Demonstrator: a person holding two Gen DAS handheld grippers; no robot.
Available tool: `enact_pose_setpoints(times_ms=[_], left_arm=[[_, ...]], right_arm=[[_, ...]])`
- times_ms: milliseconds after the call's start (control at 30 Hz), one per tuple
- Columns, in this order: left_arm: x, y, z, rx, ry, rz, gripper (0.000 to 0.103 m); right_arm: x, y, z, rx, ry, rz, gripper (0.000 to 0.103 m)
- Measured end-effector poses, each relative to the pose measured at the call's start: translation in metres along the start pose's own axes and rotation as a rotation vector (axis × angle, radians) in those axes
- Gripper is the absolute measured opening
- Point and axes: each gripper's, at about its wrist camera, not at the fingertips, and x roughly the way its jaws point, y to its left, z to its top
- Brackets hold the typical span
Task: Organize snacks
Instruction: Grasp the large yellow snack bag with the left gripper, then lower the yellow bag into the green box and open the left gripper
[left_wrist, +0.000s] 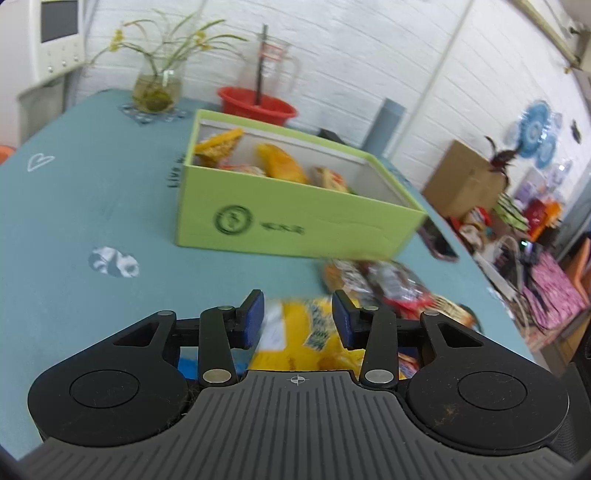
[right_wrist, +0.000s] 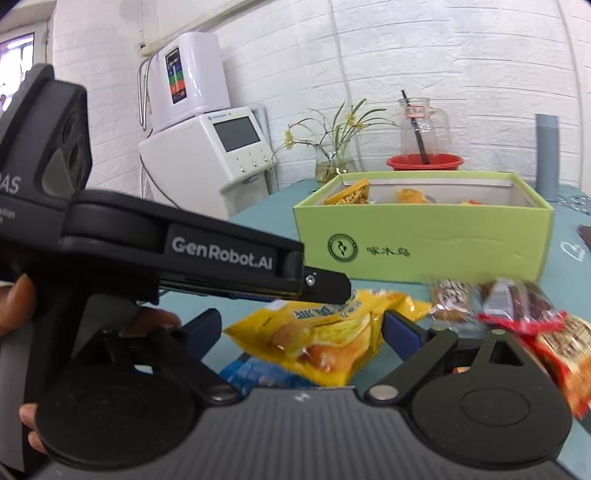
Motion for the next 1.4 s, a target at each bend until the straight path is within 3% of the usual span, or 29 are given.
enact_pose_setpoints(times_ms=[100,167,233,300,367,500,700,767,833,933,1067,1200,1267,1333,1400], left_arm=[[0.026,0.021,0.004,-0.031,0.060,0.035,0.019],[0.027,0.030,0.001,-0.043,0.074,0.009,0.023],[0.019,0.032,-0.002,-0.023,0.051,-0.001,0.043],[0.012,0.030,-0.003,0.014,0.023,0.004,0.054],[0.012,0.026,-0.002,0.043,0.035,-0.016,0.054],[0.025,0.025,-0.001,0.047,0.104,-0.093,0.052],[0.036,0.025,-0.003,0.007,0.143,-0.150,0.051],[0.042,0.024,-0.004,-0.001,0.165,-0.162,0.047],[0.053,0.026,-0.007,-0.019,0.212,-0.168,0.027],[0.056,0.030,-0.006,-0.039,0.207,-0.164,0.021],[0.055,0.037,-0.003,-0.066,0.219,-0.180,0.024],[0.052,0.036,0.001,-0.045,0.188,-0.138,0.041],[0.056,0.037,0.003,-0.053,0.188,-0.136,0.041],[0.060,0.038,0.004,-0.053,0.189,-0.141,0.034],[0.061,0.037,0.003,-0.045,0.208,-0.160,0.019]], right_arm=[[0.030,-0.001,0.005,-0.039,0.075,-0.018,0.094],[0.031,0.004,0.002,-0.073,0.079,-0.036,0.094],[0.021,0.007,-0.002,-0.100,0.061,-0.058,0.094],[0.009,0.007,-0.006,-0.106,0.041,-0.093,0.094],[0.004,0.004,-0.008,-0.074,0.045,-0.103,0.094],[0.002,-0.005,-0.010,-0.003,0.060,-0.103,0.094],[0.021,-0.015,-0.011,0.021,0.108,-0.108,0.094],[0.028,-0.015,-0.011,0.022,0.115,-0.099,0.094],[0.034,-0.012,-0.010,0.011,0.120,-0.077,0.094],[0.037,-0.017,-0.008,0.015,0.125,-0.061,0.093],[0.030,-0.023,0.000,0.025,0.117,-0.035,0.093],[0.032,-0.020,0.004,-0.025,0.131,-0.048,0.093],[0.042,-0.023,0.004,-0.016,0.159,-0.047,0.093],[0.049,-0.023,0.004,0.002,0.186,-0.037,0.093],[0.051,-0.024,0.002,0.047,0.193,0.014,0.093]])
